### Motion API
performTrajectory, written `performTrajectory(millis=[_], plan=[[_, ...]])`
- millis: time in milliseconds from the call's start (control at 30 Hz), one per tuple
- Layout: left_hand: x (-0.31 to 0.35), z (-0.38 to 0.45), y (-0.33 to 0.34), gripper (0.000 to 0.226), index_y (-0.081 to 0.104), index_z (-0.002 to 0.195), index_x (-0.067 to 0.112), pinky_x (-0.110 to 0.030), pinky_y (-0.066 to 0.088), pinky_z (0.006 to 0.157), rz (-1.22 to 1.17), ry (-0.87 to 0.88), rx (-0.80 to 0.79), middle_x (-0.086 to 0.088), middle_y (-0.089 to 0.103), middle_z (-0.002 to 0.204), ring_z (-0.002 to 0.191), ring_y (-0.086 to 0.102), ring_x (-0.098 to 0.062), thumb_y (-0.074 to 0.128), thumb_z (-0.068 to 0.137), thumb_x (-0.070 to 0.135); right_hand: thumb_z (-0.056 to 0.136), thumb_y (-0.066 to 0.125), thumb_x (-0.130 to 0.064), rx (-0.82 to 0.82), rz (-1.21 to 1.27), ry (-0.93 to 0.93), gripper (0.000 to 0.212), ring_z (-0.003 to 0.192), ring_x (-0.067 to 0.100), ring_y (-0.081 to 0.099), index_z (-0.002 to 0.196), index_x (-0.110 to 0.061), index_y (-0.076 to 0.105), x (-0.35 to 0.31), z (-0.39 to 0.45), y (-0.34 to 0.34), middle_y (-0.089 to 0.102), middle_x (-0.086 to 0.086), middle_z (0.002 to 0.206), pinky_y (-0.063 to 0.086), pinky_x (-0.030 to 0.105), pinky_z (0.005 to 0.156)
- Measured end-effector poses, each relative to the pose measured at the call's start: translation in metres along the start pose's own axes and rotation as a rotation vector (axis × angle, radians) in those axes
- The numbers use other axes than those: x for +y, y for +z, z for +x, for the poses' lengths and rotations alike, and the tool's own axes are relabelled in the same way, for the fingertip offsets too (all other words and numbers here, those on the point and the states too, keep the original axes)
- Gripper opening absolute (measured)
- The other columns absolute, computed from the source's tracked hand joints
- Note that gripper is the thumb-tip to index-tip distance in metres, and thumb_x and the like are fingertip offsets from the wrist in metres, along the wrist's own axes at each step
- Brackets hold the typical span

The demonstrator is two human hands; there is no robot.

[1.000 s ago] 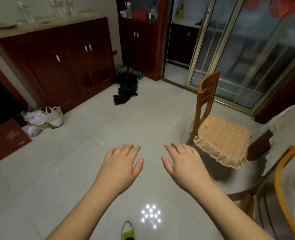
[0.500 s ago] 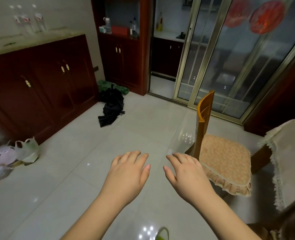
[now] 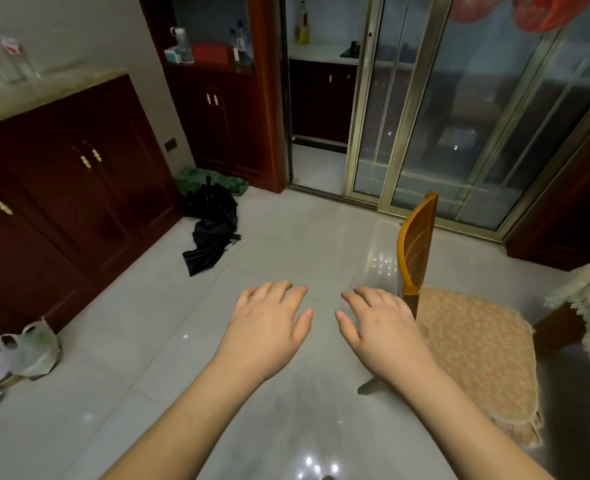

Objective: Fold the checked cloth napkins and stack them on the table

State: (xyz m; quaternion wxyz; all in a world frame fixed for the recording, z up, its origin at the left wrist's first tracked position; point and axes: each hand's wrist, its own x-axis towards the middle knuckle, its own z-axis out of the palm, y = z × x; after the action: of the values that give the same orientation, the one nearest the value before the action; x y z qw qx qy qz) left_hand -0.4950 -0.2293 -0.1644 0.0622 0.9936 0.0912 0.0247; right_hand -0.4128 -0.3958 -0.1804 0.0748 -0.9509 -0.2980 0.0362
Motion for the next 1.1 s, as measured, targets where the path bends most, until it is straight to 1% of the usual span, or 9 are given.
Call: performTrajectory(millis=[233, 333, 467, 600, 667, 767, 867, 1000, 1100], plan=[[-0.017, 0.084, -0.002, 0.08, 0.037, 0.145, 0.033, -0.032, 0.022, 0.11, -0.012, 0.02, -0.003, 0.012, 0.041, 0.147, 0.137, 0.033, -0.01, -0.006, 0.082, 0.059, 0.089, 0.009, -0.056, 0.037, 0.049, -0.017, 0.072, 0.128, 0.019, 0.049, 0.141, -0.025, 0.048, 0.013, 0.087, -0.013, 0.055, -0.002, 0.138, 0.035, 0.037, 0.108], [-0.037, 0.127, -0.009, 0.078, 0.044, 0.142, 0.03, -0.034, 0.026, 0.108, -0.032, 0.033, 0.009, 0.012, 0.047, 0.143, 0.134, 0.04, -0.011, 0.001, 0.084, 0.059, 0.098, 0.016, -0.053, 0.02, 0.03, -0.029, 0.058, 0.136, 0.016, 0.039, 0.146, -0.029, 0.038, 0.014, 0.129, -0.018, 0.045, -0.005, 0.148, 0.026, 0.034, 0.113], [-0.072, 0.187, -0.014, 0.06, 0.06, 0.127, 0.025, -0.04, 0.042, 0.097, 0.021, 0.057, 0.106, 0.008, 0.064, 0.123, 0.115, 0.059, -0.017, 0.022, 0.091, 0.054, 0.101, 0.019, -0.051, 0.019, 0.005, -0.04, 0.051, 0.14, 0.015, 0.032, 0.146, -0.033, 0.037, 0.008, 0.191, -0.023, 0.037, -0.006, 0.153, 0.021, 0.033, 0.115], [-0.105, 0.247, -0.023, 0.076, 0.041, 0.143, 0.032, -0.037, 0.028, 0.11, 0.006, 0.09, 0.031, 0.013, 0.048, 0.141, 0.131, 0.042, -0.012, 0.001, 0.085, 0.059, 0.1, 0.022, -0.051, 0.054, -0.032, 0.001, 0.052, 0.138, 0.018, 0.037, 0.143, -0.031, 0.044, -0.003, 0.257, -0.023, 0.043, -0.003, 0.15, 0.024, 0.035, 0.114], [-0.123, 0.275, -0.028, 0.077, 0.037, 0.144, 0.034, -0.036, 0.025, 0.111, 0.001, 0.109, 0.038, 0.014, 0.044, 0.144, 0.134, 0.039, -0.01, -0.002, 0.083, 0.059, 0.099, 0.024, -0.051, 0.068, -0.045, 0.035, 0.053, 0.136, 0.021, 0.041, 0.141, -0.028, 0.048, -0.008, 0.286, -0.022, 0.046, 0.0, 0.147, 0.028, 0.037, 0.113], [-0.151, 0.312, -0.03, 0.064, 0.052, 0.136, 0.03, -0.04, 0.038, 0.104, -0.014, 0.14, 0.065, 0.008, 0.057, 0.133, 0.125, 0.052, -0.013, 0.016, 0.09, 0.057, 0.092, 0.019, -0.054, 0.09, -0.068, 0.109, 0.063, 0.13, 0.024, 0.049, 0.135, -0.026, 0.054, -0.015, 0.322, -0.027, 0.054, 0.003, 0.141, 0.038, 0.041, 0.108], [-0.171, 0.352, -0.032, 0.059, 0.062, 0.126, 0.025, -0.043, 0.045, 0.096, -0.015, 0.171, 0.063, 0.003, 0.064, 0.124, 0.115, 0.06, -0.019, 0.026, 0.09, 0.054, 0.09, 0.012, -0.056, 0.074, -0.057, 0.153, 0.069, 0.134, 0.024, 0.044, 0.14, -0.026, 0.049, -0.012, 0.355, -0.031, 0.048, 0.002, 0.146, 0.034, 0.04, 0.111], [-0.174, 0.403, -0.036, 0.072, 0.04, 0.145, 0.032, -0.038, 0.027, 0.112, -0.024, 0.238, -0.02, 0.007, 0.044, 0.147, 0.136, 0.039, -0.014, 0.005, 0.088, 0.059, 0.086, 0.002, -0.058, 0.069, -0.045, 0.199, 0.076, 0.139, 0.02, 0.037, 0.144, -0.029, 0.041, -0.001, 0.39, -0.03, 0.041, -0.002, 0.151, 0.028, 0.036, 0.114], [-0.17, 0.448, -0.03, 0.06, 0.029, 0.149, 0.034, -0.034, 0.019, 0.116, -0.026, 0.27, -0.072, 0.01, 0.034, 0.153, 0.141, 0.029, -0.011, 0.011, 0.096, 0.056, 0.094, 0.011, -0.057, 0.039, -0.022, 0.251, 0.066, 0.14, 0.021, 0.034, 0.145, -0.029, 0.041, 0.014, 0.417, -0.03, 0.039, -0.001, 0.152, 0.025, 0.036, 0.115]])
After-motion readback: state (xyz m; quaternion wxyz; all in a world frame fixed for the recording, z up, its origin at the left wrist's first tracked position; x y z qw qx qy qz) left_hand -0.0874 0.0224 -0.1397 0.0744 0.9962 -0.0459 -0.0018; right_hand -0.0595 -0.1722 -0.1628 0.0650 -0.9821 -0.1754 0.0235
